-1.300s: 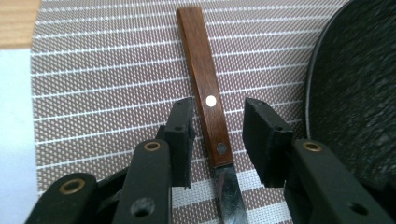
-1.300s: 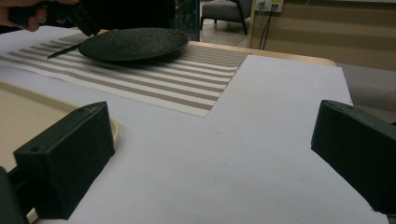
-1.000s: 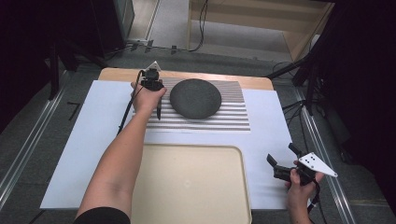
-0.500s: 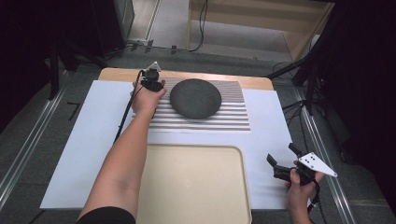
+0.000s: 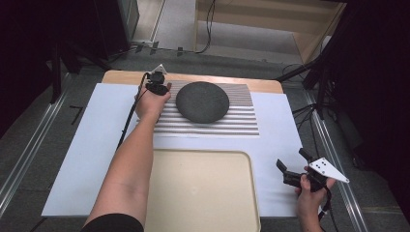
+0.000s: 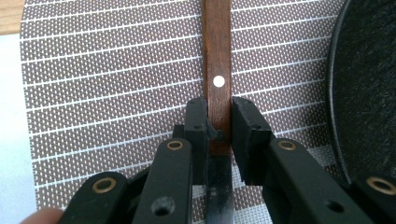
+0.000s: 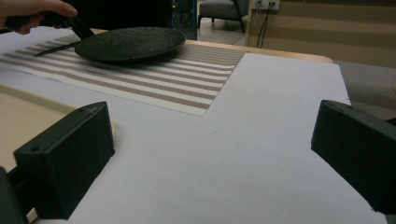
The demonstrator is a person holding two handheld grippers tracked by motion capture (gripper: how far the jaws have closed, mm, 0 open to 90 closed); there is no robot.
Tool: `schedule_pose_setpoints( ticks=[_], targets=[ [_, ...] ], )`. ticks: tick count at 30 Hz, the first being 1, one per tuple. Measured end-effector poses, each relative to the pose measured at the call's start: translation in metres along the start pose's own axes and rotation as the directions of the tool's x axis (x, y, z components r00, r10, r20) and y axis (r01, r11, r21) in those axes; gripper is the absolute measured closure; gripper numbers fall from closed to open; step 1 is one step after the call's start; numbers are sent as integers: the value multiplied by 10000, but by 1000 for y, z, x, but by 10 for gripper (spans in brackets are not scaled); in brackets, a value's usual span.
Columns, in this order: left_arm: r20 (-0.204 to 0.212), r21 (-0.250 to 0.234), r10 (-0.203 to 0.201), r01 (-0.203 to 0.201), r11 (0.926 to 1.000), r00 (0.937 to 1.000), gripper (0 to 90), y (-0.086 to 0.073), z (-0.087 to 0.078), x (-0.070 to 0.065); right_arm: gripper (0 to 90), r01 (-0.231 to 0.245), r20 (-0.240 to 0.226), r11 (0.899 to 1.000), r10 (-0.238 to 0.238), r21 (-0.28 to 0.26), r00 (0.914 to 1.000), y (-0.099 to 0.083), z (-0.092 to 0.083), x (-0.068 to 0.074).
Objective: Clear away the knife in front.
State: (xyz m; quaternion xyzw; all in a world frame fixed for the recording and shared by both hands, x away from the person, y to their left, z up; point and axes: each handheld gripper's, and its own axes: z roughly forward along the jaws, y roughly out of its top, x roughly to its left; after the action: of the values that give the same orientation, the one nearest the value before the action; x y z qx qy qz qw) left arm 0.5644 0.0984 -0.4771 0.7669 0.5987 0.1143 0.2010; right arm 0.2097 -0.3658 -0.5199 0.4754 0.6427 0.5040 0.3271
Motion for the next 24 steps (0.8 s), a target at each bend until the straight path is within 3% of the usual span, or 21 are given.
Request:
schedule_pose_setpoints(
  ticks=[13, 24],
  targets=[
    [366, 51, 227, -229, 9997, 9991, 769, 0, -4, 5, 0, -60, -3, 10000, 60, -46, 10000, 0, 0, -1],
    [585, -337, 316, -297, 9990, 9978, 769, 2, -20, 10, 0, -68, -13, 10000, 68, -43, 10000, 0, 0, -1]
  ],
)
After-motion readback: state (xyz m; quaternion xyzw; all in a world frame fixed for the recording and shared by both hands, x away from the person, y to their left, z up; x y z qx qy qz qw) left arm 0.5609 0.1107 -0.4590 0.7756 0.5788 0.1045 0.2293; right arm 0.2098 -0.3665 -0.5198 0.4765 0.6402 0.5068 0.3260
